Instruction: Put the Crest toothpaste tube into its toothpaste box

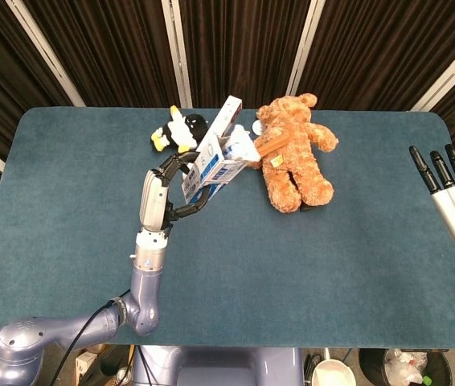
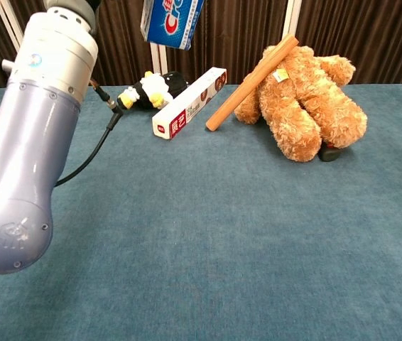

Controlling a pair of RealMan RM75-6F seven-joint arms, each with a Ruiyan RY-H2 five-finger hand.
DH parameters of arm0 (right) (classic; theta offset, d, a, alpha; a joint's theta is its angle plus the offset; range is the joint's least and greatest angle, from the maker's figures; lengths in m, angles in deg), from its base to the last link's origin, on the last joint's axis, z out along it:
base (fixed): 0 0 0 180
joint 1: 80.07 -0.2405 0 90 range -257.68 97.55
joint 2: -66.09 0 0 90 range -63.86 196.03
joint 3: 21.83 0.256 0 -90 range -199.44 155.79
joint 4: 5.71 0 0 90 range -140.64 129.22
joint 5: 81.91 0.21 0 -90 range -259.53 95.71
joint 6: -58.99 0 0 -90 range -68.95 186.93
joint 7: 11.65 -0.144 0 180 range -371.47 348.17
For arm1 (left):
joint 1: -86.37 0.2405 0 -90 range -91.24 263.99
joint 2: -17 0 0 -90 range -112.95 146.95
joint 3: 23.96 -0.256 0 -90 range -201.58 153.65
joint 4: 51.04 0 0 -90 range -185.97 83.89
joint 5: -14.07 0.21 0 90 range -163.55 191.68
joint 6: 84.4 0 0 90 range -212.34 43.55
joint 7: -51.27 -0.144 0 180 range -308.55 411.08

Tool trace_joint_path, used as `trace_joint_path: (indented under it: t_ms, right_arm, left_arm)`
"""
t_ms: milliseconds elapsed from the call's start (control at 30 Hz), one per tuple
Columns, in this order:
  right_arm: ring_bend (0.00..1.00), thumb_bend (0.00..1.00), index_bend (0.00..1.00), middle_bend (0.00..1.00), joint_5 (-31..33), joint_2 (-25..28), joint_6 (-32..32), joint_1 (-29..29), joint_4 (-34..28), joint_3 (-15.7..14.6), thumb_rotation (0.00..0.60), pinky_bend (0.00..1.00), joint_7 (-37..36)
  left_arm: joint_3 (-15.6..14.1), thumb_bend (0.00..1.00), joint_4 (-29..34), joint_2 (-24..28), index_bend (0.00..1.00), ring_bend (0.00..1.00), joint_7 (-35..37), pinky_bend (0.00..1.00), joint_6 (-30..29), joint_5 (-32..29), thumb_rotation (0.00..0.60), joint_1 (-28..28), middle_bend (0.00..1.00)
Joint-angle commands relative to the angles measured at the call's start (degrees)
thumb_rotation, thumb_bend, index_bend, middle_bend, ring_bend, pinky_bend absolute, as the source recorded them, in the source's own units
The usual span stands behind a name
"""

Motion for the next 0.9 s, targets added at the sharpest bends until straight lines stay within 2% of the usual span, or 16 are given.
trace_joint_path:
  t_ms: [33,133,233,433,567,667,900]
  right_arm:
    - [0.22,0.4,0.0,0.3,0.1,-0.2,0.1,0.1,0.4,-0.1,0.6,0.21,-0.3]
    - [0.22,0.4,0.0,0.3,0.4,-0.4,0.3,0.2,0.7,0.0,0.6,0.21,-1.0]
    - [0.22,0.4,0.0,0.3,0.0,-0.5,0.5,0.3,1.1,-0.2,0.6,0.21,-1.4]
    - [0.22,0.4,0.0,0.3,-0.5,-0.8,1.4,0.5,1.9,-0.4,0.6,0.21,-2.3]
    - [0.22,0.4,0.0,0.3,-0.1,-0.8,1.4,0.8,2.3,-0.5,0.6,0.21,-2.9]
    - [0.22,0.4,0.0,0.3,-0.1,-0.9,1.8,1.1,2.4,-0.6,0.6,0.21,-3.4]
    - [0.22,0.4,0.0,0.3,-0.3,-1.1,2.7,1.4,1.1,-0.6,0.6,0.21,-4.0]
  left_arm:
    - [-0.5,0.46,-1.0,-0.6,0.24,0.33,0.6,0.47,0.5,-0.2,0.6,0.4,0.37]
    - [-0.9,0.58,-2.4,-1.3,0.37,0.45,0.4,0.56,1.3,-0.4,0.6,0.6,0.5]
    - [-1.1,0.66,-3.6,-1.8,0.46,0.53,0.1,0.67,1.7,-0.5,0.6,0.6,0.6]
    - [-2.0,0.66,-6.2,-2.1,0.46,0.55,0.1,0.68,2.4,0.0,0.6,1.0,0.6]
    - [-3.3,0.65,-6.9,-0.4,0.45,0.54,-1.3,0.67,3.4,1.1,0.6,1.4,0.6]
    - [-5.8,0.64,-7.0,2.5,0.45,0.54,-4.0,0.67,5.3,2.7,0.6,2.0,0.59]
    - [-15.7,0.63,-3.9,12.7,0.45,0.54,-11.8,0.67,10.7,7.3,0.6,6.0,0.59]
